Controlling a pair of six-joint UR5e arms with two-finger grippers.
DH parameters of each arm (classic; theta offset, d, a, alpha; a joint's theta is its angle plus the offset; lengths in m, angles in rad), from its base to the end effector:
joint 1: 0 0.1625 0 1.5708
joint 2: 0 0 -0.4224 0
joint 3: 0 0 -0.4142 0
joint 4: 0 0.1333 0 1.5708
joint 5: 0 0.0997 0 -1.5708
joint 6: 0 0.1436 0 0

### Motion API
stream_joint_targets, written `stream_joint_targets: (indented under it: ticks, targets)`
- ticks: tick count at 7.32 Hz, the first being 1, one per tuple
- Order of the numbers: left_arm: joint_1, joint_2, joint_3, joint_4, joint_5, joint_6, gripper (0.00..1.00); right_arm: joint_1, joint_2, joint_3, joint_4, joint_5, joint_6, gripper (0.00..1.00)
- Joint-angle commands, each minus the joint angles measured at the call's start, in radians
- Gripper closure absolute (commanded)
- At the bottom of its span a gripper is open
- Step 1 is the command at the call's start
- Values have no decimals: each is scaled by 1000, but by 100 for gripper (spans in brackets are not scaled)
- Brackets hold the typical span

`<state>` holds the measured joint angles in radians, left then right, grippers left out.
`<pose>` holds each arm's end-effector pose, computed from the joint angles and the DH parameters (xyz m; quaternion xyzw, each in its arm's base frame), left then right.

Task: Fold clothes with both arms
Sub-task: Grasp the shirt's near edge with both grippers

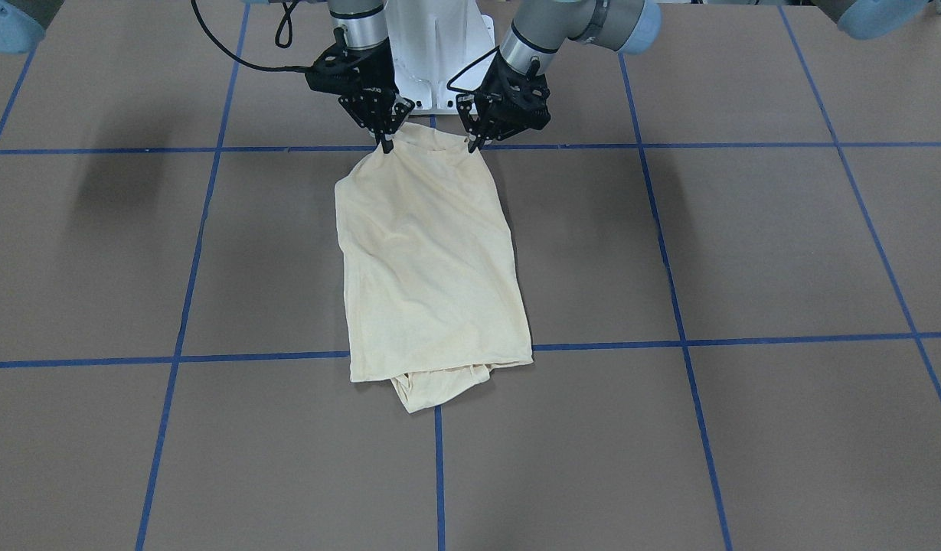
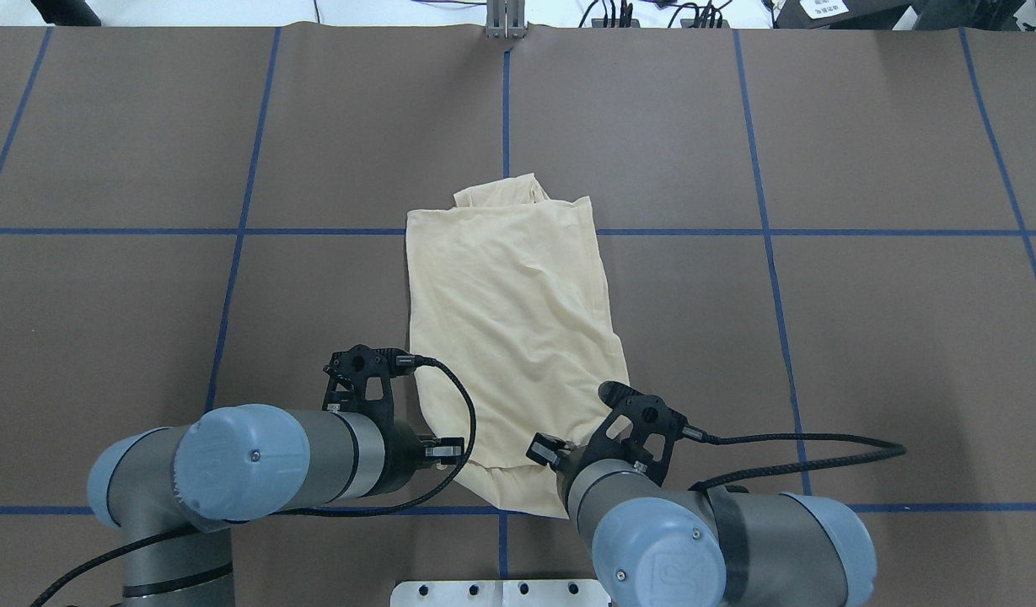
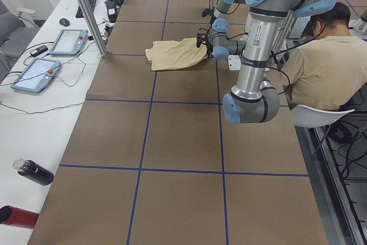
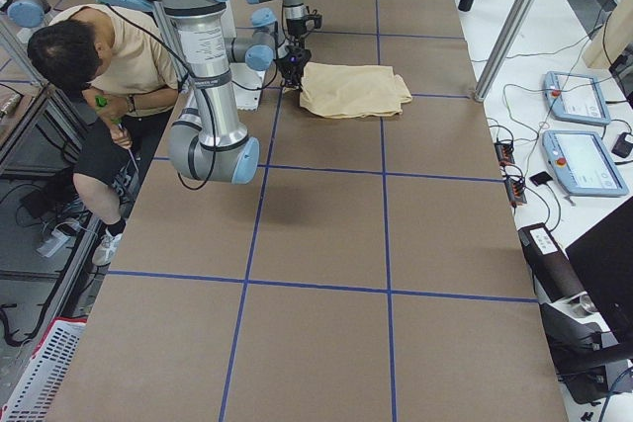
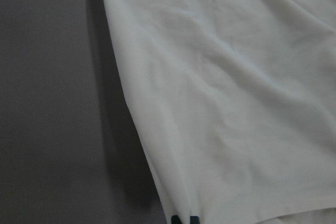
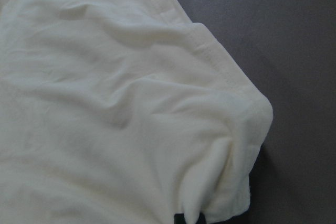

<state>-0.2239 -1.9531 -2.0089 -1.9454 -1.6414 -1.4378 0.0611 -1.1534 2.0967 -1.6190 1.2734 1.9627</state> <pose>0.5673 -0.2555 0.2113 0.0711 0.5585 -0.0177 0.8263 -0.5721 -0.2107 0.2214 0.0613 -0.4441 0.2627 0.8544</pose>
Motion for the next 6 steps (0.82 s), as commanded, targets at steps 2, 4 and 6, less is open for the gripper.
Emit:
stream_joint_targets:
  ticks: [2,4,6]
  targets:
    - [51,-1,-180,190,-8,3,100,-83,-15,155,-139,-52,2,100]
    - [-10,-33,-98,189,-5,31,100,46,55,1,-127,-42,-86,100]
    - [-75,-91,-12,189,-2,68,100,130,118,-85,-124,-42,-126,100]
